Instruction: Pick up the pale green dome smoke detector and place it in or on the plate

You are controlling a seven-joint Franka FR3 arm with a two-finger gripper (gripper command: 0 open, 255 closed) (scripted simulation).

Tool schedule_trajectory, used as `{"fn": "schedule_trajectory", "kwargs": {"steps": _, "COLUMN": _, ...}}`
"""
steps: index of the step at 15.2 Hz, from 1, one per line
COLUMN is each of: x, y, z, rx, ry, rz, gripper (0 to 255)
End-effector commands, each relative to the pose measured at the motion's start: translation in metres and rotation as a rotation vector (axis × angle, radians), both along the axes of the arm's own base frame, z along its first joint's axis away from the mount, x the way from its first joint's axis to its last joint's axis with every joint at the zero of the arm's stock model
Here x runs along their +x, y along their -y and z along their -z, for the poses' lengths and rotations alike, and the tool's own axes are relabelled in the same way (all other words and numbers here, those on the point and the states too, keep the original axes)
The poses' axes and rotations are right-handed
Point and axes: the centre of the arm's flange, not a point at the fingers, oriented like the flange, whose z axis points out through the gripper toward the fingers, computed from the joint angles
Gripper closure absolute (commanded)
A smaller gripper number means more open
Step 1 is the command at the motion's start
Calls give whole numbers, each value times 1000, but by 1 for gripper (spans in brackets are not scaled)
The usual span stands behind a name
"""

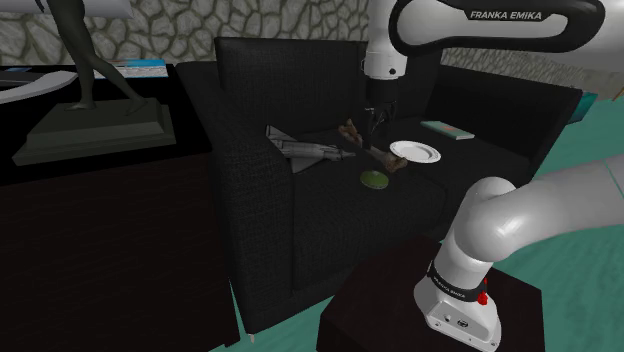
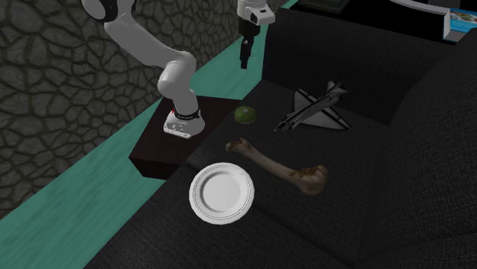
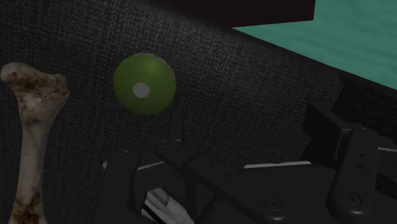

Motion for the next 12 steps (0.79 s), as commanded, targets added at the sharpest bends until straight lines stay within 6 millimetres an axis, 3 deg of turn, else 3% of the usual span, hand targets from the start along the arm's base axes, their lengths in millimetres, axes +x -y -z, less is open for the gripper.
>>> {"fn": "schedule_trajectory", "kwargs": {"steps": 1, "x": 0, "y": 0, "z": 0, "rx": 0, "ry": 0, "rz": 0, "gripper": 0}}
{"fn": "schedule_trajectory", "kwargs": {"steps": 6, "x": 74, "y": 48, "z": 52, "rx": 114, "ry": -360, "rz": -471, "gripper": 0}}
{"fn": "schedule_trajectory", "kwargs": {"steps": 9, "x": 115, "y": 57, "z": 97, "rx": 182, "ry": -575, "rz": -753, "gripper": 0}}
{"fn": "schedule_trajectory", "kwargs": {"steps": 12, "x": 146, "y": 52, "z": 151, "rx": 251, "ry": -791, "rz": -1036, "gripper": 0}}
